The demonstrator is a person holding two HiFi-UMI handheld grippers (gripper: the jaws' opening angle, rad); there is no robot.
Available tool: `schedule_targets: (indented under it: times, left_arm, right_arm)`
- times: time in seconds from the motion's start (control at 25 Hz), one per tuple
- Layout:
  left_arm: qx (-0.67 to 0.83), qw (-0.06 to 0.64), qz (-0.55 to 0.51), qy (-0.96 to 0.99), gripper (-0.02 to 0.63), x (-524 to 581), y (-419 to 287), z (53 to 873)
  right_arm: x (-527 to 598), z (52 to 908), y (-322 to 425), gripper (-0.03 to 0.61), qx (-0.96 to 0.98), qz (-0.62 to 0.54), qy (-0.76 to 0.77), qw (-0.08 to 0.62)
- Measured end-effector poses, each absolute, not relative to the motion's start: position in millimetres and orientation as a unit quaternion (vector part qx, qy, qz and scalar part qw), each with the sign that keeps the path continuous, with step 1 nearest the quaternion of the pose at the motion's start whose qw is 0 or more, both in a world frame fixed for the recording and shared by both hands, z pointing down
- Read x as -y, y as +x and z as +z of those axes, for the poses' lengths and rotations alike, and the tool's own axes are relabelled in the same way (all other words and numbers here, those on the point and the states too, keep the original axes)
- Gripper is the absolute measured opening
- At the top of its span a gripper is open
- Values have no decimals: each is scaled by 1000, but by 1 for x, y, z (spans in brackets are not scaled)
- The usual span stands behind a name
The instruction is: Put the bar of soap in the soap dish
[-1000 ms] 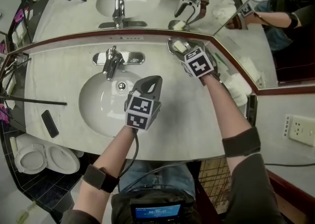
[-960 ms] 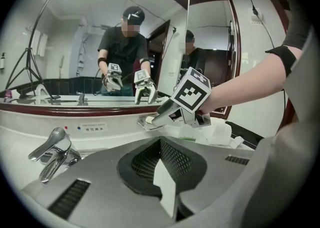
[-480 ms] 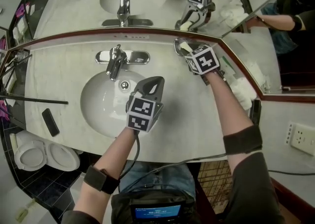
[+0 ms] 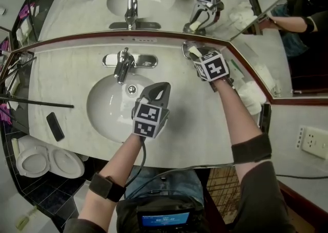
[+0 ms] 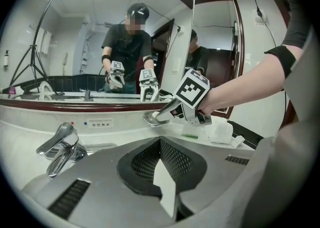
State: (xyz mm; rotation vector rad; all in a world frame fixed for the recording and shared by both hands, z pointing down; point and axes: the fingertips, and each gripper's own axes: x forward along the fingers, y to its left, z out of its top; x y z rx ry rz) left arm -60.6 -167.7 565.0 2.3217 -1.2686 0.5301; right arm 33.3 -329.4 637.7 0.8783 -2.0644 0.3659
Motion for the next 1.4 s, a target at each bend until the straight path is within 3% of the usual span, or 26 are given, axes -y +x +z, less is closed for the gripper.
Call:
schedule_targets:
  times: [0.72, 0.92, 1.4]
  left_arm:
    - [460, 176, 197, 848, 2, 107, -62, 487]
    - [464, 168, 203, 846, 2, 90, -69, 481]
    - [479, 170, 209, 835, 2, 76, -86, 480]
  right_arm:
    - [197, 499, 58, 158, 870, 117, 363, 314]
    - [156, 507, 63, 156, 872, 122, 362, 307]
    - [82, 574, 27, 158, 877, 119, 290, 365]
